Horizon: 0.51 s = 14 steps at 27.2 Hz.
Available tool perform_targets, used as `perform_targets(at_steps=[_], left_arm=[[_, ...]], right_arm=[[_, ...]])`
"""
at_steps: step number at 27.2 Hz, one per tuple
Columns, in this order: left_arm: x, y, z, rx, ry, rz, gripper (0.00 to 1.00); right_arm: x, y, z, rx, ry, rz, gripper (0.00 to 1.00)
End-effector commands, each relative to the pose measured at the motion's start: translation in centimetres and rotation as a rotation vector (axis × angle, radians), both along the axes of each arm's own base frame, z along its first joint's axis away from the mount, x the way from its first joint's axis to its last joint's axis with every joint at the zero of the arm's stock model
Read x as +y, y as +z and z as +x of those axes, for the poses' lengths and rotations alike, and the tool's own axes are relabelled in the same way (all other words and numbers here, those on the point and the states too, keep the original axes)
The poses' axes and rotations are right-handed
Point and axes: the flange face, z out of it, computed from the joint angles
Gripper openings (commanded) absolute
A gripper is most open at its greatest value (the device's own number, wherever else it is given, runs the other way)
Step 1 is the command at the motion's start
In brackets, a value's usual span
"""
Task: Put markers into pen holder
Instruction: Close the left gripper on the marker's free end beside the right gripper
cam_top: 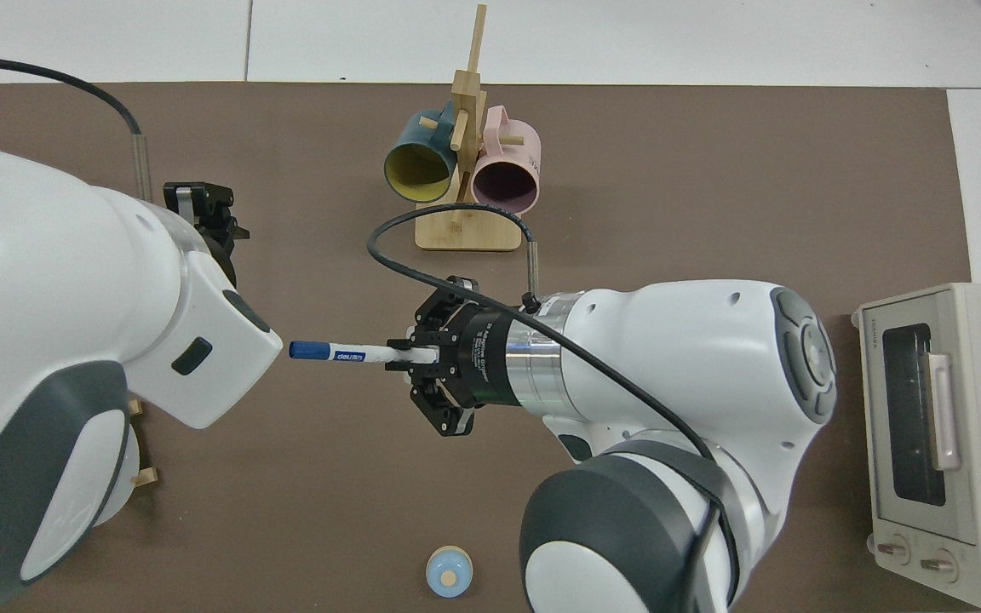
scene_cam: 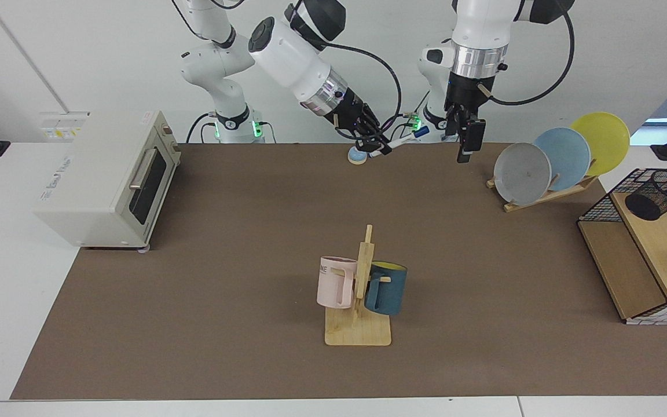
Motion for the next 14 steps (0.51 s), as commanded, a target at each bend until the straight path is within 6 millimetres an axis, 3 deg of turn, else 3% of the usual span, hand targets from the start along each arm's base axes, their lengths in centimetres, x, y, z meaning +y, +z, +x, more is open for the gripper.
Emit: perform_targets(at_steps=[1,10,14], left_arm=[[-1.1,-0.8,-1.1,0.042,-0.011,-0.011,1.0],[-1.0,-1.6,-2.8,0.131,-0.007,-0.018,1.0],[-2.1,-1.2,-3.5,0.127,0.015,-0.036,1.0]], right_arm=[[-0.2,0.0,0.2,0.039,-0.06,0.021,0.0],[-0.5,-0.1,0.4,0.05,-0.075,0.022,0.0],[-0.3,0.2,0.4,0.048,-0.075,0.026,0.0]])
